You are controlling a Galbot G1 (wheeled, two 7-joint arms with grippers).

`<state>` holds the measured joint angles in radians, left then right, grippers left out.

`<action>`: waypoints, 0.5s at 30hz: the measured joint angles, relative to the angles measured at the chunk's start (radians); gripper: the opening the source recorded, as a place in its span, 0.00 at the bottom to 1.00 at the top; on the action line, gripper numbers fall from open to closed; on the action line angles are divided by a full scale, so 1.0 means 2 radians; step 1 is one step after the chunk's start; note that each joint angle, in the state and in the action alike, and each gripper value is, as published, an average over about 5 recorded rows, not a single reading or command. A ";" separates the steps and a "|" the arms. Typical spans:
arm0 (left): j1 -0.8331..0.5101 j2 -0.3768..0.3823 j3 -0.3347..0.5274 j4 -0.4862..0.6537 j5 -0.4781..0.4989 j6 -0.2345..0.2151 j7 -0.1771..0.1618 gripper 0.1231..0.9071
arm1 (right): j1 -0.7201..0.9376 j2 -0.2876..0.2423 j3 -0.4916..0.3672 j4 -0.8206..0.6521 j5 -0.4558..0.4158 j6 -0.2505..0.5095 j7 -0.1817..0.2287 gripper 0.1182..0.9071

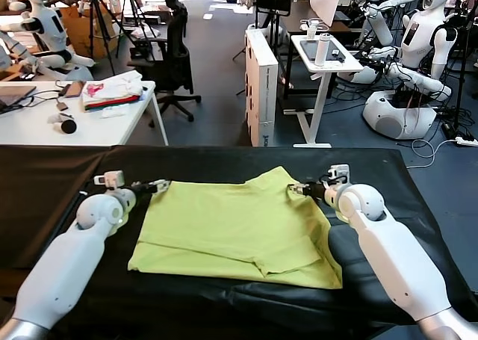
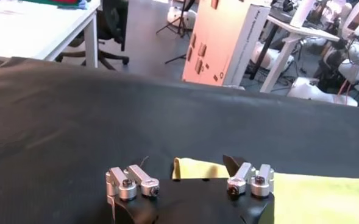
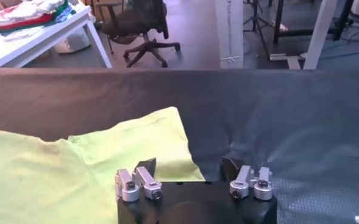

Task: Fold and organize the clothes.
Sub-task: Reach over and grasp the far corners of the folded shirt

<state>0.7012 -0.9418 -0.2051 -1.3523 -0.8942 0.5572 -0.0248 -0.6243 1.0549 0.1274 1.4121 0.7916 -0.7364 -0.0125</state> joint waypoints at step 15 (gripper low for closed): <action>0.006 0.001 -0.001 -0.005 0.007 -0.001 0.007 0.03 | -0.007 0.001 0.005 0.011 -0.004 0.000 0.002 0.03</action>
<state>0.7124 -0.9406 -0.2076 -1.3622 -0.8811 0.5559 -0.0112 -0.6375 1.0563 0.1383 1.4338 0.7840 -0.7364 -0.0088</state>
